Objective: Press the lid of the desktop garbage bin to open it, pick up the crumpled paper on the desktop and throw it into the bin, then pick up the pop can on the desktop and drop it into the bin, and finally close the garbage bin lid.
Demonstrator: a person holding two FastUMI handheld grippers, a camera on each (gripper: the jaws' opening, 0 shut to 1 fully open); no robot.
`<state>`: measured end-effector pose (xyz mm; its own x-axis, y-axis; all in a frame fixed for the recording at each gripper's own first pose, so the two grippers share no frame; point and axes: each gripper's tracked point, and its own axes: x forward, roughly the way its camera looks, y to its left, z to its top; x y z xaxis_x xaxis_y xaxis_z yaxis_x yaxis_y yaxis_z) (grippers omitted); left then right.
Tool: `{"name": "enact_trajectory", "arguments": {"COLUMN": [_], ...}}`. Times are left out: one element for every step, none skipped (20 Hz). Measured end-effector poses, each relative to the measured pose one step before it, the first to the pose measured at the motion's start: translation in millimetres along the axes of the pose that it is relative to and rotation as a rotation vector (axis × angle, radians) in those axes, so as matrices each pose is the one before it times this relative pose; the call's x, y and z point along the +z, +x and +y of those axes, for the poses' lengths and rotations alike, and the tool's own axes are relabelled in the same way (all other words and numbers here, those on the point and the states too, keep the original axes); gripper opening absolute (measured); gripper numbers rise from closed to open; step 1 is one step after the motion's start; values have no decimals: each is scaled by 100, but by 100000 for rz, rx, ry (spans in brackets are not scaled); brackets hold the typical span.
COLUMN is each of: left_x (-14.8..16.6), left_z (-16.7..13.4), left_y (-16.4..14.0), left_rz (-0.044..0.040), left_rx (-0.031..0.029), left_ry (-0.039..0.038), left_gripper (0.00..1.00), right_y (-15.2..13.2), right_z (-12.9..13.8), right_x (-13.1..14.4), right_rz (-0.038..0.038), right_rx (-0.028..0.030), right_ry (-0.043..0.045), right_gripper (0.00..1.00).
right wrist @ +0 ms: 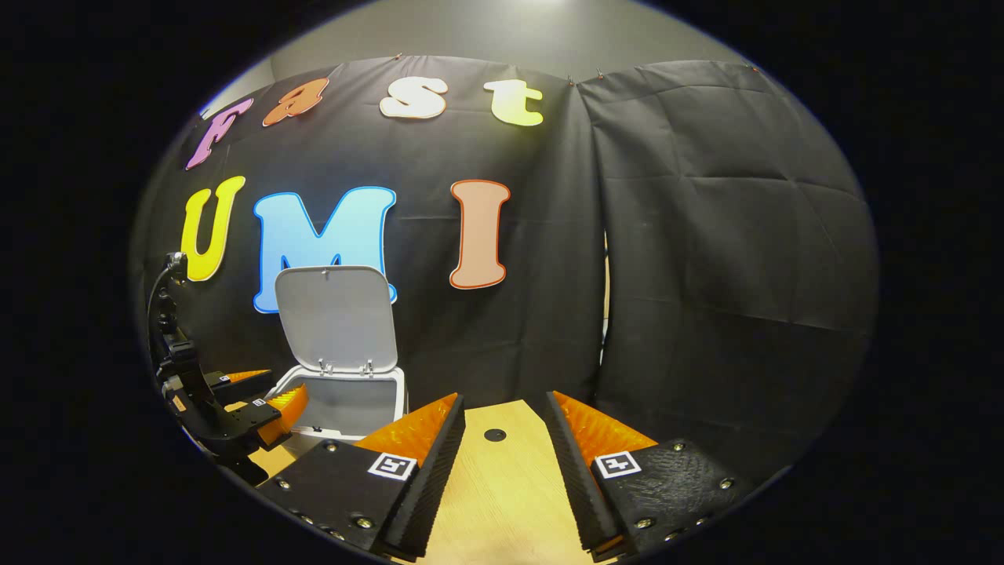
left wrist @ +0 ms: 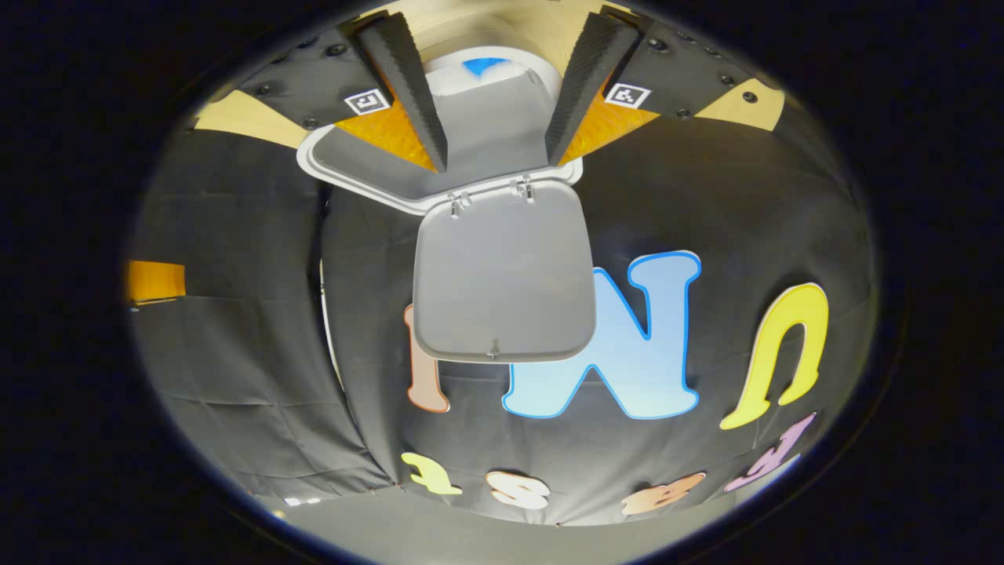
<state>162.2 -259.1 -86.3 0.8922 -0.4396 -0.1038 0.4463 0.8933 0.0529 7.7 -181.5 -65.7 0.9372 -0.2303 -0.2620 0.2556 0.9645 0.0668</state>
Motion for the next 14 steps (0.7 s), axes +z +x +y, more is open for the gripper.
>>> {"name": "enact_trajectory", "arguments": {"left_x": [39, -9, 44, -1, -149, 6, -35, -13, 29, 112, 59, 49, -13, 48], "left_z": [198, 167, 200, 214, 229, 353, 374, 433, 524, 541, 573, 632, 704, 638], "left_y": [-91, -189, -80, -190, -141, -279, -203, -325, -280, -360, -412, -325, -406, -426], "left_rz": [-51, -120, 86, 299, 257, 82, 90, 59, -14, -42, -96, 20, -76, 32], "left_rx": [386, 170, 347, 377, 471, 544, 712, 816, 924, 932, 961, 1175, 1158, 1253], "left_ry": [0, -98, -97, -170, -265, -365, -498, -431, -355, -238, -229, -204, -281, -241], "left_gripper": [88, 88, 88, 84, 84, 88, 88, 88, 88, 88, 88, 88, 88, 88], "right_y": [-33, -38, 24, -40, -38, 3, -88, -8, -54, 23, -106, -20, 24, 10], "right_z": [115, 124, 135, 128, 182, 258, 214, 371, 396, 445, 465, 500, 545, 601], "right_x": [-99, 26, -104, 110, -86, 43, -145, -23, -42, -10, -183, -46, -90, 23], "right_rz": [4, 60, 14, -56, 43, 99, 134, 138, 48, 41, 159, 144, 71, 113], "right_rx": [259, 234, 240, 278, 304, 574, 508, 679, 749, 916, 1000, 1133, 1163, 1239], "right_ry": [-67, -46, 36, 63, 84, 107, 45, 28, 63, -25, -118, -186, -225, -86], "right_gripper": [68, 68, 68, 68, 68, 68, 68, 68, 68, 68, 68, 68, 68, 68]}}
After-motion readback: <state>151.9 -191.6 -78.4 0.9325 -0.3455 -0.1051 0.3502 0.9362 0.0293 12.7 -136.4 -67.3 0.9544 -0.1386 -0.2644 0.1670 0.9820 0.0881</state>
